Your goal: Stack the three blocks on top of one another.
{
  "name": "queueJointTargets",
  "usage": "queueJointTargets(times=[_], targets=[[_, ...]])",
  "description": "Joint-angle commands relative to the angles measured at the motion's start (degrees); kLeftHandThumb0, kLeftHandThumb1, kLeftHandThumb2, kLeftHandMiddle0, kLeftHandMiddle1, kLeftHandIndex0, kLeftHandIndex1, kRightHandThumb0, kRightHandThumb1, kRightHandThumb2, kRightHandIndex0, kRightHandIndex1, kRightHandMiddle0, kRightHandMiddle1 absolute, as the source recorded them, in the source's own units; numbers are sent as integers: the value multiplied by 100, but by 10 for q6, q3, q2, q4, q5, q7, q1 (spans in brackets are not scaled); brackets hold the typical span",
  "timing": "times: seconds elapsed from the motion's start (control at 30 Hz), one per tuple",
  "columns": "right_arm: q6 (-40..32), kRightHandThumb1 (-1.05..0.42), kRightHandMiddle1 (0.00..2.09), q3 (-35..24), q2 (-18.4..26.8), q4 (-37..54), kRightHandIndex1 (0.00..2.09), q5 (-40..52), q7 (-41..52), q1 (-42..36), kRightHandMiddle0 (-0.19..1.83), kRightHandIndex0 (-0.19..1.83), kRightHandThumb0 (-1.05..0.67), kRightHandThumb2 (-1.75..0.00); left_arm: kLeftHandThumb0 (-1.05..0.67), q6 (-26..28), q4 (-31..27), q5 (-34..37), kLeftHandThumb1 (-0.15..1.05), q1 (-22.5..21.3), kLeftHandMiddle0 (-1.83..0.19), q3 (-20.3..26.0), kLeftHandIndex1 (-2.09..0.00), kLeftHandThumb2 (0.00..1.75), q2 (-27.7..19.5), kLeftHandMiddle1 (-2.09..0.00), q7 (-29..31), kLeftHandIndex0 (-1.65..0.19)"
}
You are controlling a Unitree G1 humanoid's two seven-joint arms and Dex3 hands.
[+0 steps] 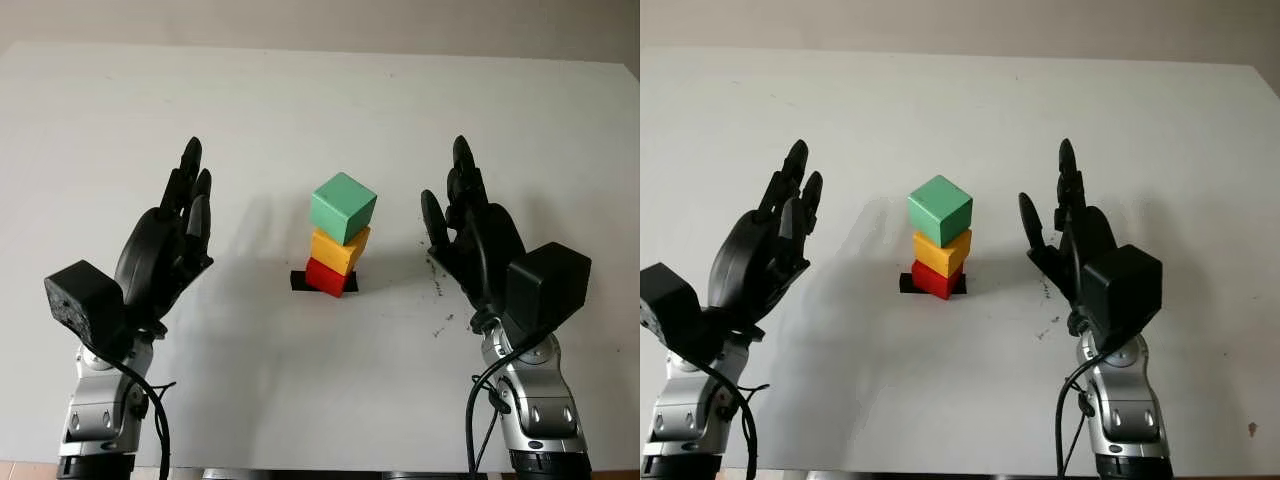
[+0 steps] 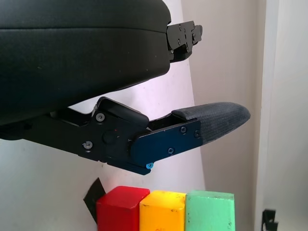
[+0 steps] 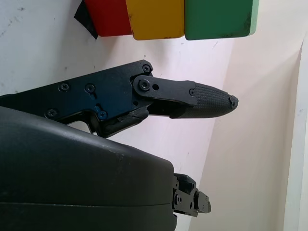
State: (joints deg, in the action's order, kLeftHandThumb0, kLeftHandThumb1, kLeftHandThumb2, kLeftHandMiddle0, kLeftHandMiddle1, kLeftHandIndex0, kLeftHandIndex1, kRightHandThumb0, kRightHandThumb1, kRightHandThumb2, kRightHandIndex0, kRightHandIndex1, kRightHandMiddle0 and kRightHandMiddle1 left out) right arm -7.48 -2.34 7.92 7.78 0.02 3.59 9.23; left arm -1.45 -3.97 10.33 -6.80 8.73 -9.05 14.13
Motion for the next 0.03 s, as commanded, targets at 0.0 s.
queueJointTargets(times=[0.0], targets=[[-7, -105, 4, -2, -3, 0, 2, 1, -2, 1, -17, -19, -72, -55, -79, -9, -12, 2, 105, 8, 16, -5, -5, 73, 8, -5, -6, 17]])
